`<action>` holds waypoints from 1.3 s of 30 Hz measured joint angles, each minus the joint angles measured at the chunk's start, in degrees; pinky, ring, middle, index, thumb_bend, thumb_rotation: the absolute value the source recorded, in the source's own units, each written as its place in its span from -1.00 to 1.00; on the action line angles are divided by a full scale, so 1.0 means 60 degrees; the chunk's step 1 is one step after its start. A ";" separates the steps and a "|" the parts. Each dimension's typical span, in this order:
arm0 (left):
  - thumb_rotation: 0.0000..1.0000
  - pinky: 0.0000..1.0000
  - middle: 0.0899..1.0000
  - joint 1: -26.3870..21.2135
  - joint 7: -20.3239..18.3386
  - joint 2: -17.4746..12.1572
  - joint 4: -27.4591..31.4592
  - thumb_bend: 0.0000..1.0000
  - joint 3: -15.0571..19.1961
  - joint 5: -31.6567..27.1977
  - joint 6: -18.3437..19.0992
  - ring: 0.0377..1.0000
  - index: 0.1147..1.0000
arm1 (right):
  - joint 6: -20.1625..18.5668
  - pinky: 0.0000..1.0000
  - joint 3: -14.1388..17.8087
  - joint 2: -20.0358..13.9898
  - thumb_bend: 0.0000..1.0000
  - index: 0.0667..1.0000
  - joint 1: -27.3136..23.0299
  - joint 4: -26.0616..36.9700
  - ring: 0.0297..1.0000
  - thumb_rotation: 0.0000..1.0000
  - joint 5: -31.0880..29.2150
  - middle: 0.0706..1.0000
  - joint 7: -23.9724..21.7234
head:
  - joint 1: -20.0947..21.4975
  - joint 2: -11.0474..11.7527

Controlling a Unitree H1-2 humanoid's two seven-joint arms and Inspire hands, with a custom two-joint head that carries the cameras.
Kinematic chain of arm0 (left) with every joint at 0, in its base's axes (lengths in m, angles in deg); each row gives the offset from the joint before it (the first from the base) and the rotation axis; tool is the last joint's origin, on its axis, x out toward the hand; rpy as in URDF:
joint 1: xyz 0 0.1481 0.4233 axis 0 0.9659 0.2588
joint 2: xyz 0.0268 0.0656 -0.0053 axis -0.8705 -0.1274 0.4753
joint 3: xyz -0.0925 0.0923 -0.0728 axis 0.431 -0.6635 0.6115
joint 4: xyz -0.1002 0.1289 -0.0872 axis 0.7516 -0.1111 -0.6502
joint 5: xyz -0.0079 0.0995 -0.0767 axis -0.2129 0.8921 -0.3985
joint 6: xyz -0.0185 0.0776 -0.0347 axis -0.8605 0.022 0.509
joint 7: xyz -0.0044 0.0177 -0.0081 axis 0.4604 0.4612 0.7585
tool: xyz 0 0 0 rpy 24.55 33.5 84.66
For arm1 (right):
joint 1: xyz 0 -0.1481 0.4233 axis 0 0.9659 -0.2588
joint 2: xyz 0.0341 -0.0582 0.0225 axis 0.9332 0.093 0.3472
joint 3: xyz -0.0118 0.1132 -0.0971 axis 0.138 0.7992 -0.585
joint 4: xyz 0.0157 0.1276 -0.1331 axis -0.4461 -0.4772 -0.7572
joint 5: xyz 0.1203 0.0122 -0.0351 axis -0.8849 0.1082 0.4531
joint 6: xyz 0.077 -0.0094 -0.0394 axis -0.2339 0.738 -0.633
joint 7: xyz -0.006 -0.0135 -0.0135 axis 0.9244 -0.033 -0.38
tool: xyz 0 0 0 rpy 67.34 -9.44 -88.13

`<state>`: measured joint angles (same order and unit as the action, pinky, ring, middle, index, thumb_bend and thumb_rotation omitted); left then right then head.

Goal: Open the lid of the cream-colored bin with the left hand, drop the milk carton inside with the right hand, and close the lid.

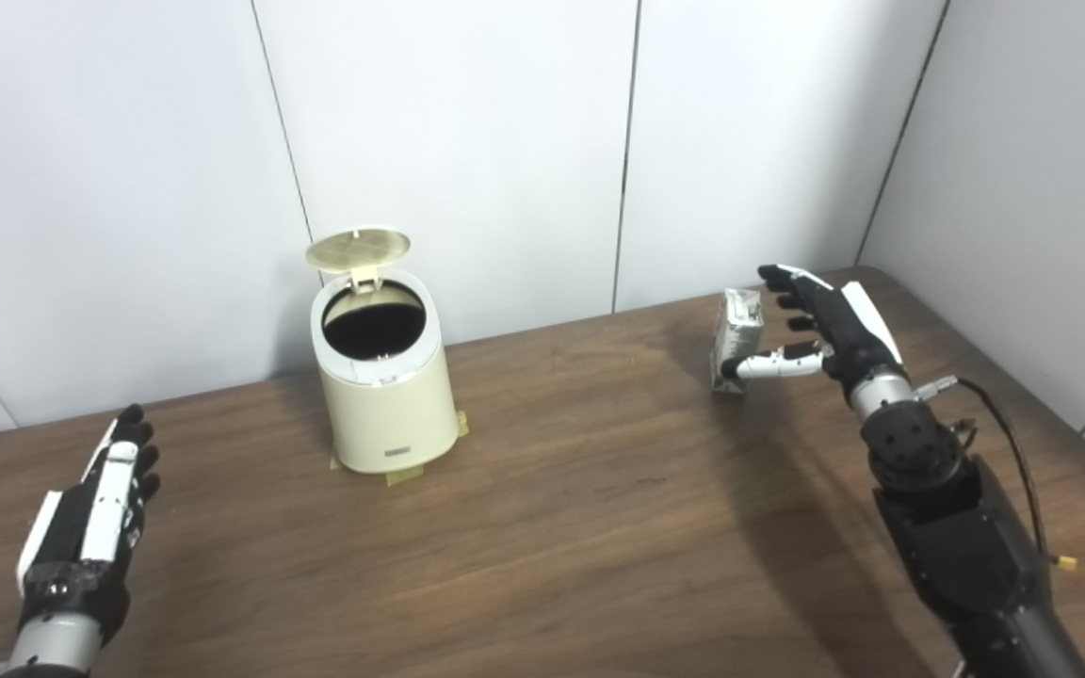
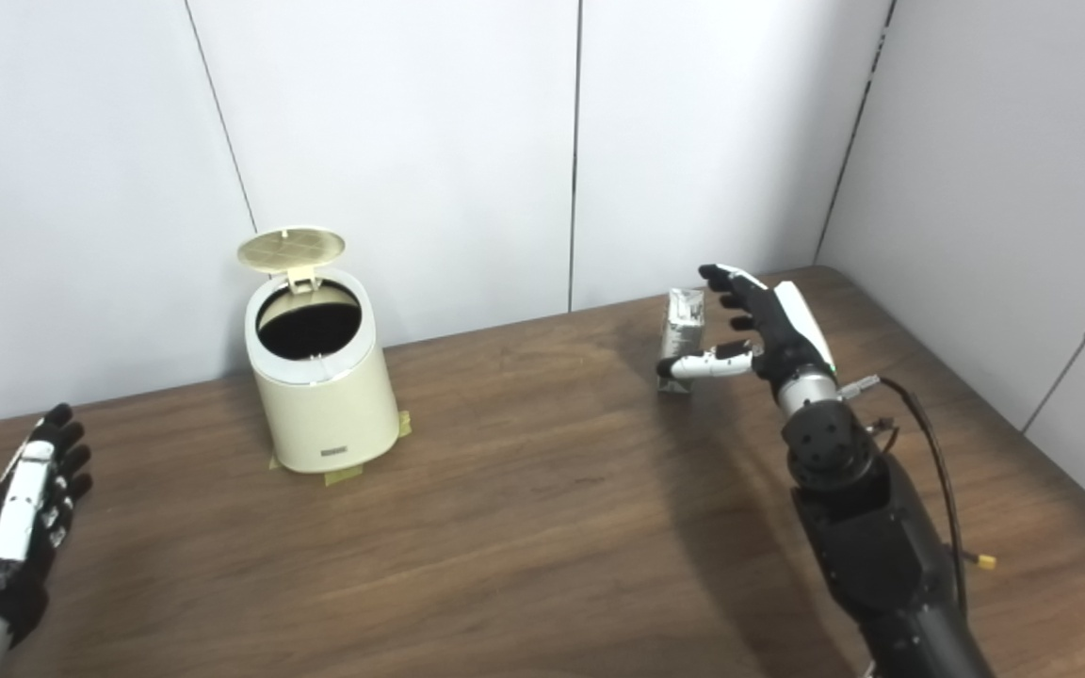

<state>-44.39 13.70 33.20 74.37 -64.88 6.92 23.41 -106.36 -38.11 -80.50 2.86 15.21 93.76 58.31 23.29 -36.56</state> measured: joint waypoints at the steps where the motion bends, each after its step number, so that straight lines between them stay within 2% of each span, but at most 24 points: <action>1: 0.71 1.00 1.00 0.0000 0.0000 -0.0005 0.0005 -0.26 0.0001 0.0000 0.0012 1.00 1.00 | 0.0011 0.51 -0.0051 -0.0055 0.74 0.63 -0.0067 -0.0084 0.65 -0.92 0.0046 0.68 0.0029 | 0.0000 0.0000; 9: 0.70 1.00 1.00 0.0011 -0.0089 -0.0070 0.0158 -0.27 -0.0062 0.0000 0.0117 1.00 1.00 | 0.0041 0.51 -0.0278 -0.0091 0.71 0.64 -0.0468 -0.0665 0.64 -0.99 0.0059 0.67 -0.0043 | -0.0059 -0.0059; 12: 0.65 1.00 1.00 0.0011 -0.0089 -0.0114 0.0298 -0.36 -0.0084 0.0046 0.0195 1.00 1.00 | 0.0036 0.51 -0.0496 -0.0190 0.73 0.60 -0.0659 -0.1104 0.63 -0.99 0.0052 0.64 -0.0276 | -0.0088 -0.0088; 15: 0.54 1.00 1.00 0.0025 -0.0101 -0.0151 0.0297 -0.41 -0.0203 0.0142 0.0194 1.00 1.00 | 0.0052 0.48 -0.0795 -0.0420 0.76 0.58 -0.0914 -0.1836 0.58 -0.80 0.0086 0.60 -0.0492 | -0.0088 -0.0088; 21: 0.56 1.00 1.00 0.0048 -0.0147 -0.0154 0.0298 -0.46 -0.0205 0.0144 0.0193 1.00 1.00 | 0.0266 0.48 -0.1188 -0.0665 0.79 0.53 -0.1297 -0.2908 0.58 -0.81 0.0258 0.59 -0.0566 | -0.0103 -0.0117; 29: 0.59 1.00 1.00 0.0145 -0.0084 -0.0146 0.0511 -0.49 -0.0201 0.0189 0.0204 1.00 1.00 | 0.0479 0.42 -0.1205 -0.0660 0.74 0.54 -0.1388 -0.3097 0.57 -0.81 0.0143 0.61 -0.0597 | -0.0059 -0.0220; 39: 0.35 1.00 0.98 0.0143 -0.0167 -0.0197 0.0545 -0.50 -0.0286 0.0339 0.0195 0.97 1.00 | 0.0499 0.36 -0.1229 -0.0659 0.64 0.51 -0.1411 -0.3102 0.48 -0.82 0.0143 0.53 -0.0605 | -0.0029 -0.0308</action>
<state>-43.54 12.70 32.02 77.64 -66.59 8.96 24.58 -103.37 -45.49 -84.45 -5.61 -3.40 94.62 54.68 23.12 -38.41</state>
